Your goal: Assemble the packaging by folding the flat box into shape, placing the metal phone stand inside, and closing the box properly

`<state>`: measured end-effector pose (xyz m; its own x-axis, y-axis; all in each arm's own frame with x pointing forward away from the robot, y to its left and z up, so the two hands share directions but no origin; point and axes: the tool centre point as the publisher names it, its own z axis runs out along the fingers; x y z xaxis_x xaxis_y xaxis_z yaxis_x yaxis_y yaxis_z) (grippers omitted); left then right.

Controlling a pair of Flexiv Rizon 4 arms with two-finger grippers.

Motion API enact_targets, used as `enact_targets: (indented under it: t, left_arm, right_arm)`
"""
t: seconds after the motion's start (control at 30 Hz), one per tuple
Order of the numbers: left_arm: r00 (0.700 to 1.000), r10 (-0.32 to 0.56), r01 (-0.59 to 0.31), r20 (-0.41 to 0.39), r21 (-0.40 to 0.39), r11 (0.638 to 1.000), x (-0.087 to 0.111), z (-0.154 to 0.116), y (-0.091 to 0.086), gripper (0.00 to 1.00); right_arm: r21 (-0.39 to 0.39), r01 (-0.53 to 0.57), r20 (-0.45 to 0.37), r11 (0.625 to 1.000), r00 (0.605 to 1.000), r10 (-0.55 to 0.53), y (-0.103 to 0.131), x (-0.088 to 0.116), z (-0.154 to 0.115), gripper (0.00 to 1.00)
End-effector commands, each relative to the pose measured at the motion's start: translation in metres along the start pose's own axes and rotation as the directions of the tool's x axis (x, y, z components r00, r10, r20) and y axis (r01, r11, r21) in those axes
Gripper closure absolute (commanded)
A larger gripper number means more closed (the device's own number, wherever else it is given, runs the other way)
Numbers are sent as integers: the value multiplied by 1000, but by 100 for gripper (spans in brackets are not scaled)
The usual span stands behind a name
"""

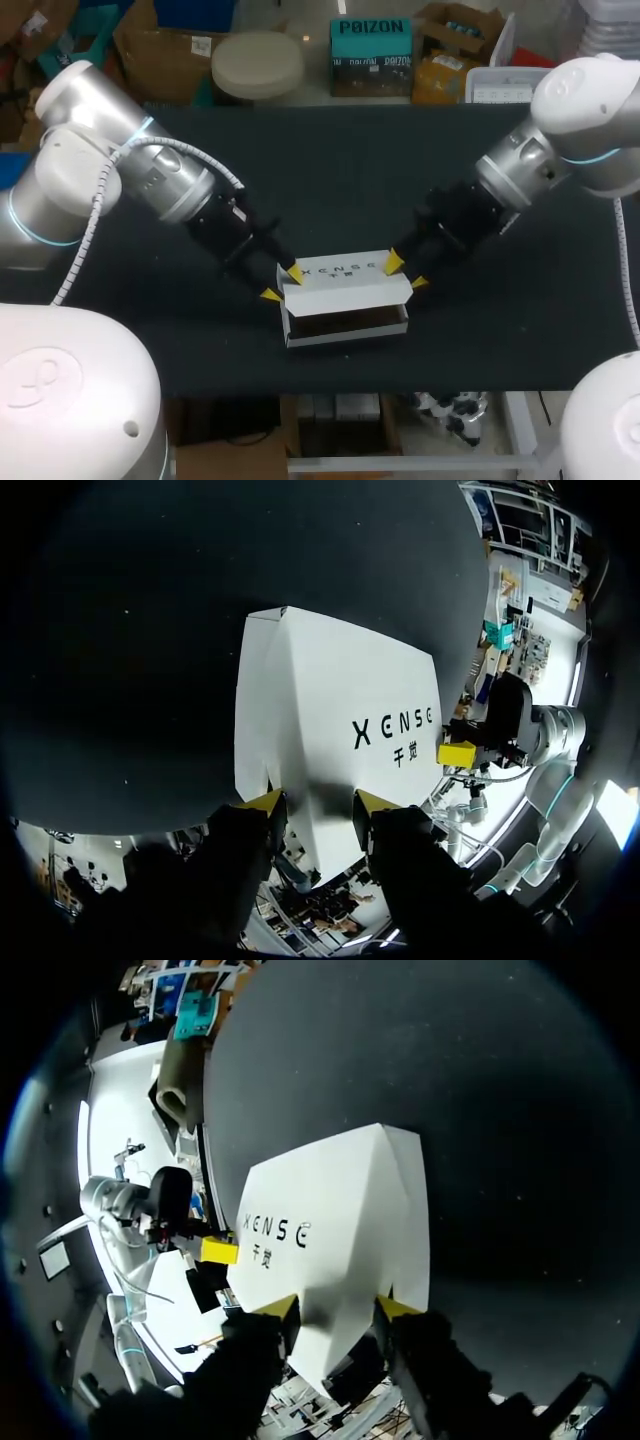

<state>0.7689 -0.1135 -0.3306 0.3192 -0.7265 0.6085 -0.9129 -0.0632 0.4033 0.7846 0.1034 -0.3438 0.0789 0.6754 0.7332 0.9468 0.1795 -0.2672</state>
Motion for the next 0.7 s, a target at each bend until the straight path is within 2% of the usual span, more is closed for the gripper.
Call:
enact_targets:
  t: [0.03, 0.7]
  left_arm:
    - [1000, -3, 3, 1, -8, 1000, 2, 1, -2, 56]
    - [1000, -24, 24, -8, -30, 999, 7, -6, -4, 57]
  right_arm:
    - [12, -1, -4, 1000, 1000, 1, 3, 4, 0, 51]
    - [30, -4, -22, 1000, 1000, 5, 6, 8, -4, 50]
